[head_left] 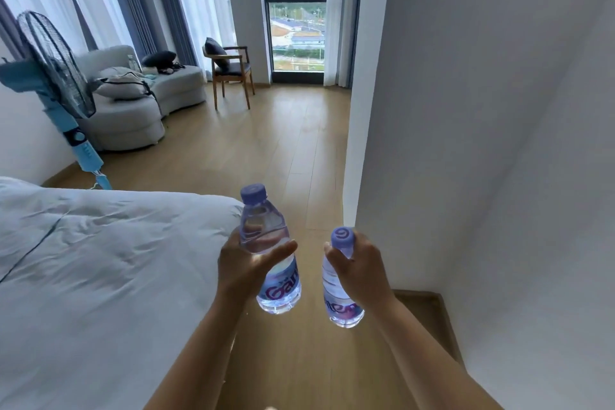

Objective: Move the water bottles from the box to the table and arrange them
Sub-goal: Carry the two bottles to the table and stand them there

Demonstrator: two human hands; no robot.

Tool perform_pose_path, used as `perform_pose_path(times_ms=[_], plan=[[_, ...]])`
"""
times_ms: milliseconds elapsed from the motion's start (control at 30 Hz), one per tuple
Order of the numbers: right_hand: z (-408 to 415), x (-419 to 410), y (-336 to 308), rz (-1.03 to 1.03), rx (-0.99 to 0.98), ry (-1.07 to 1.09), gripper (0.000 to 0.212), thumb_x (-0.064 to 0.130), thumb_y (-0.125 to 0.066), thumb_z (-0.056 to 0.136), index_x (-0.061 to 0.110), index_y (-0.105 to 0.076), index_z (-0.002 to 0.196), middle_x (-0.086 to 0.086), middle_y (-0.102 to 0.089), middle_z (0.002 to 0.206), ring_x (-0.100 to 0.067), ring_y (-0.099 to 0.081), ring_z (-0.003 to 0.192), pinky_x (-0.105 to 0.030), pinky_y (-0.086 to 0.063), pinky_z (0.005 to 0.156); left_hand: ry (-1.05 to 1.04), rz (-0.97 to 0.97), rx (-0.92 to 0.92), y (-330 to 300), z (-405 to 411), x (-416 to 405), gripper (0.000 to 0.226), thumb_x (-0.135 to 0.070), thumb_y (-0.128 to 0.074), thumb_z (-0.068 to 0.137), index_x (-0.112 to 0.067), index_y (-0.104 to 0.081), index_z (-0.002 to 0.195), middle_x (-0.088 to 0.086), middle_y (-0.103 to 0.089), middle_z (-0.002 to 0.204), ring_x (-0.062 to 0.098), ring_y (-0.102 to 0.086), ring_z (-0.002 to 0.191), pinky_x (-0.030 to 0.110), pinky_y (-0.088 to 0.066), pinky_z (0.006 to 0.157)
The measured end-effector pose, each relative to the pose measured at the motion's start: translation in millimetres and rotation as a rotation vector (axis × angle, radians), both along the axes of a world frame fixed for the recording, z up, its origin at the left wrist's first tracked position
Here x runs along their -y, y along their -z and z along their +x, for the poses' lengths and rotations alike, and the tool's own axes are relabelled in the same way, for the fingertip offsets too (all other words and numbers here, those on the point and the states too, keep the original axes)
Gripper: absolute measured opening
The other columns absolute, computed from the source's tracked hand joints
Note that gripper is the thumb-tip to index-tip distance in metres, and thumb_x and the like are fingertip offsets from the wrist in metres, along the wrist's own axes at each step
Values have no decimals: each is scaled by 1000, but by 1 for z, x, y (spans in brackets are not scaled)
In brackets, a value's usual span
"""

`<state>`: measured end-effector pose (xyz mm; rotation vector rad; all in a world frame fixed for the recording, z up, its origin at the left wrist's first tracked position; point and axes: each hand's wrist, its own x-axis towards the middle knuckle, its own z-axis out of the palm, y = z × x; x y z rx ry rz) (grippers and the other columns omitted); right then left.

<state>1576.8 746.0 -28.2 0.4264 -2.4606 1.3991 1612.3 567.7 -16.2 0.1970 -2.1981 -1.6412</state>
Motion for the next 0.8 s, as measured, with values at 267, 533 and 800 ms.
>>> perform_pose_path(times_ms=[267, 533, 800], plan=[[-174, 72, 9, -34, 21, 19, 11, 19, -64, 86, 17, -54, 87, 6, -57, 77, -7, -55, 70, 0, -37, 67, 27, 69, 15, 7, -183, 73, 42, -44, -74, 57, -34, -56, 94, -12, -68, 94, 12, -67, 88, 29, -53, 80], [-328, 128, 6, -46, 25, 76, 13, 18, -65, 85, 18, -53, 84, 12, -53, 72, -1, -53, 67, 0, -37, 66, 75, 61, 47, 4, -343, 133, 41, -46, -79, 55, -35, -58, 89, -18, -68, 88, 6, -67, 80, 21, -52, 71], [-490, 164, 22, -52, 24, 84, 12, 22, -65, 85, 19, -54, 83, 5, -58, 74, -12, -59, 68, -11, -44, 67, 61, 40, 66, 16, -503, 167, 40, -51, -83, 53, -36, -62, 84, -22, -69, 80, 1, -67, 74, 22, -52, 69]])
